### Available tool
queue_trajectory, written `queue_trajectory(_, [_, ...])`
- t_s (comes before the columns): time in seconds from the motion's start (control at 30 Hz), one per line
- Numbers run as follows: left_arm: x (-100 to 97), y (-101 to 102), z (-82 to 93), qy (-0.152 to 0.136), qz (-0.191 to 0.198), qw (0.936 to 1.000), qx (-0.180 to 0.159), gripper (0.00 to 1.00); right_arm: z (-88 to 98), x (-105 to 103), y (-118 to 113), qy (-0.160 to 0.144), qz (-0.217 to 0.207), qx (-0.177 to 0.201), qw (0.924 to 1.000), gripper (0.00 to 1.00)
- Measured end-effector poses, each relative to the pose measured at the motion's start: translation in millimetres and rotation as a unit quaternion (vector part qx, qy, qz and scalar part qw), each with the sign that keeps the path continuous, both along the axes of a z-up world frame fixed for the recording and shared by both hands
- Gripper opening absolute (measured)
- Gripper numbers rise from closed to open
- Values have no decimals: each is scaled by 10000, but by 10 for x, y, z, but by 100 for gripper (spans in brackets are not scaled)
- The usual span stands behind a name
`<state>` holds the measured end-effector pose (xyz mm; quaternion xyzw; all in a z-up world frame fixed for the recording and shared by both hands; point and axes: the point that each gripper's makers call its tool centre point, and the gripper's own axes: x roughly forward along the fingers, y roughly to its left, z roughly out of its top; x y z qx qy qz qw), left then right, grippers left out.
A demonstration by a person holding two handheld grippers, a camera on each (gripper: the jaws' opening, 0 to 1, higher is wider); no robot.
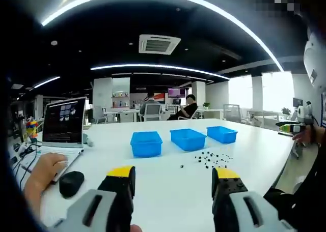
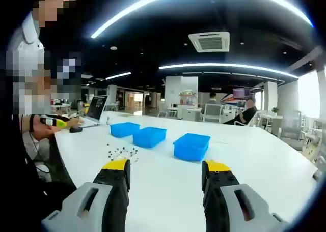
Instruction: Pick up the resistors one by one and place each resistor into its matching bin, sorting the parts by color and model until every resistor is separated into the correct bin for its type
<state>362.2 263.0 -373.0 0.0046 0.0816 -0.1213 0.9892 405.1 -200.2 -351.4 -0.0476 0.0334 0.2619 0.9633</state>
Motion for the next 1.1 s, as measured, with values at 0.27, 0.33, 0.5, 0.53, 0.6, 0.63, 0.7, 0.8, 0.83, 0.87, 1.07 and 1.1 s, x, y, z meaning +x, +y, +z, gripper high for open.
queue_trajectory(0.27, [4, -44, -13, 30, -74, 10000, 20, 62, 2, -2, 16, 22, 32, -21, 10000, 58])
queue_trajectory(0.33, [-2, -58, -25, 55, -107, 9999, 34, 62, 14, 11, 17, 36, 73, -64, 9999, 58])
queue_trajectory(0.5, [-24, -99, -43, 107, -200, 9997, 22, 62, 78, 66, 71, 114, 332, -177, 9992, 55])
queue_trajectory(0.53, [-27, -115, -45, 112, -239, 9996, 27, 62, 105, 85, 108, 106, 435, -280, 9986, 55])
queue_trajectory(0.6, [-33, -142, -49, 121, -290, 9995, 47, 61, 162, 122, 181, 130, 620, -344, 9974, 54])
queue_trajectory(0.63, [-37, -157, -51, 124, -318, 9994, 56, 61, 198, 148, 229, 150, 737, -377, 9965, 54])
queue_trajectory(0.7, [-45, -184, -54, 126, -365, 9992, 57, 61, 267, 198, 314, 170, 938, -459, 9944, 53])
queue_trajectory(0.8, [-57, -206, -62, 120, -396, 9991, 46, 61, 351, 260, 437, 195, 1189, -584, 9910, 52])
queue_trajectory(0.83, [-64, -211, -65, 121, -404, 9991, 35, 61, 372, 278, 475, 213, 1262, -617, 9899, 52])
queue_trajectory(0.87, [-70, -215, -69, 122, -409, 9991, 25, 61, 390, 294, 513, 218, 1328, -657, 9887, 51])
queue_trajectory(1.07, [-72, -230, -119, 181, -428, 9989, -56, 61, 420, 348, 733, 365, 1761, -1004, 9786, 50])
queue_trajectory(1.1, [-72, -238, -129, 204, -436, 9988, -52, 61, 427, 355, 773, 380, 1830, -1044, 9768, 50])
